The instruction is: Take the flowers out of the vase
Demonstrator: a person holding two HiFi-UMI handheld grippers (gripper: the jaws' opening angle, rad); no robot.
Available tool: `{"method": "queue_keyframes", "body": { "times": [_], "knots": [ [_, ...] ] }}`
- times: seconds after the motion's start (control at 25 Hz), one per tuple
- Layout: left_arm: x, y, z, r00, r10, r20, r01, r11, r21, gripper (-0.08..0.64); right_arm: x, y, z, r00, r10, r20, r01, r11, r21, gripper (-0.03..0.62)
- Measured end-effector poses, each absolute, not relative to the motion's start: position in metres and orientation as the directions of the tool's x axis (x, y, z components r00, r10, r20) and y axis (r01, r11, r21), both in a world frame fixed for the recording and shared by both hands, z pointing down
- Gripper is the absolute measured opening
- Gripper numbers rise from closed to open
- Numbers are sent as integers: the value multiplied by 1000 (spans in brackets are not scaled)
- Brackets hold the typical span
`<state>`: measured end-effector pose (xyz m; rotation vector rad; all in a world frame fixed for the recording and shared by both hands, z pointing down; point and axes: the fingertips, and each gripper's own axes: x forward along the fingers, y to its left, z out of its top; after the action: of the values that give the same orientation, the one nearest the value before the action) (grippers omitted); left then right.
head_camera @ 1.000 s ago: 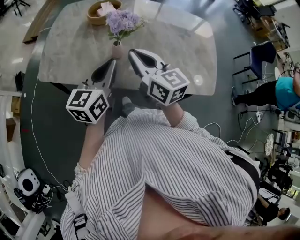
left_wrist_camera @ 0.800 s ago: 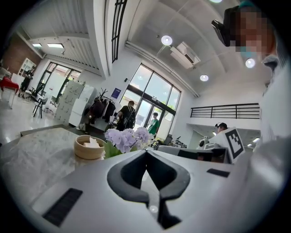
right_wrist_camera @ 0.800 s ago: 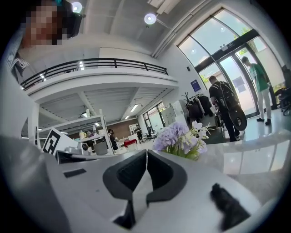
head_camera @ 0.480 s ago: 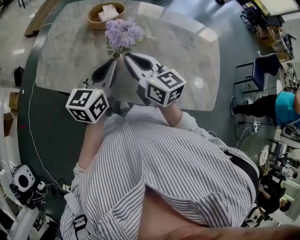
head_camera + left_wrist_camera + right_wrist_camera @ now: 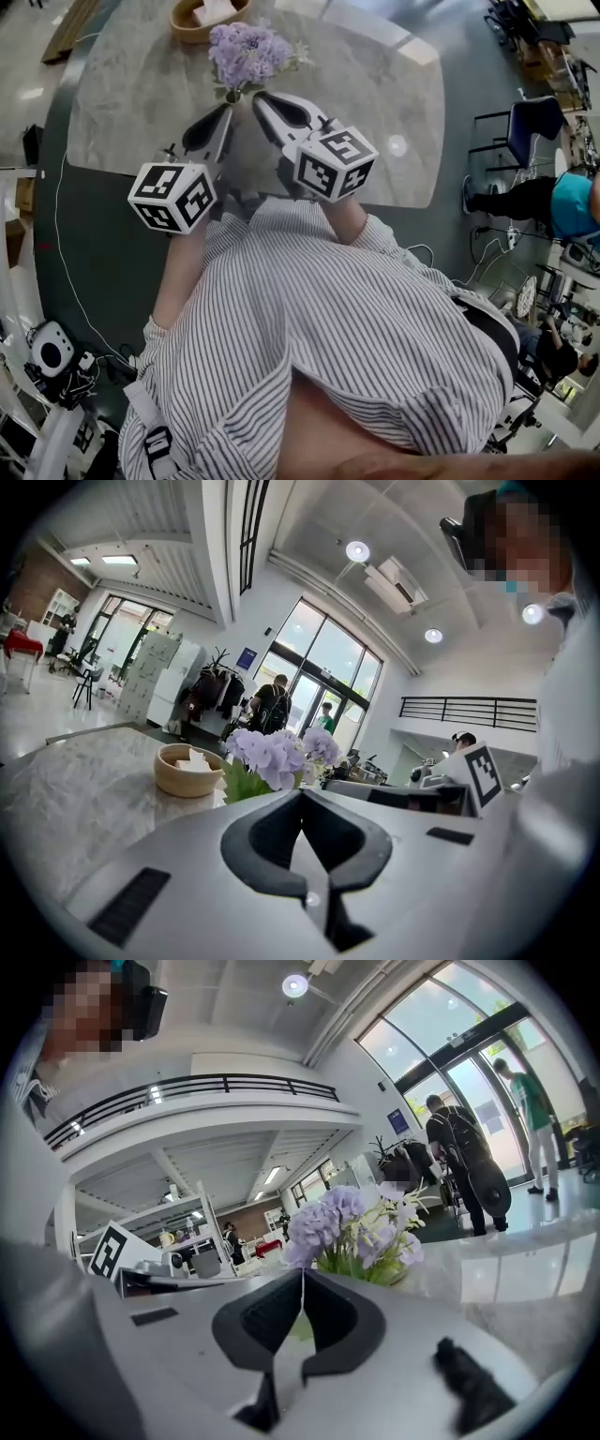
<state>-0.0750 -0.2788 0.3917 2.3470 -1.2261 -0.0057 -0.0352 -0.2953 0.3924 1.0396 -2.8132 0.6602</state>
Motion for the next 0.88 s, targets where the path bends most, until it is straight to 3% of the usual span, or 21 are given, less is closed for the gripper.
{"method": "queue_keyframes", "body": {
  "times": [0.68,0.76,0.88],
  "knots": [
    [-73,-286,392,659,-716,228,-727,-530,437,9,-33,-299,407,-725,-635,267,-683,614,-395,22],
    [-75,-288,394,660,-714,234,-727,-527,441,9,-33,-303,411,-722,-634,278,-686,605,-404,97],
    [-78,-291,398,659,-711,246,-728,-520,447,9,-32,-306,417,-719,-632,288,-688,592,-420,120]
  ]
}}
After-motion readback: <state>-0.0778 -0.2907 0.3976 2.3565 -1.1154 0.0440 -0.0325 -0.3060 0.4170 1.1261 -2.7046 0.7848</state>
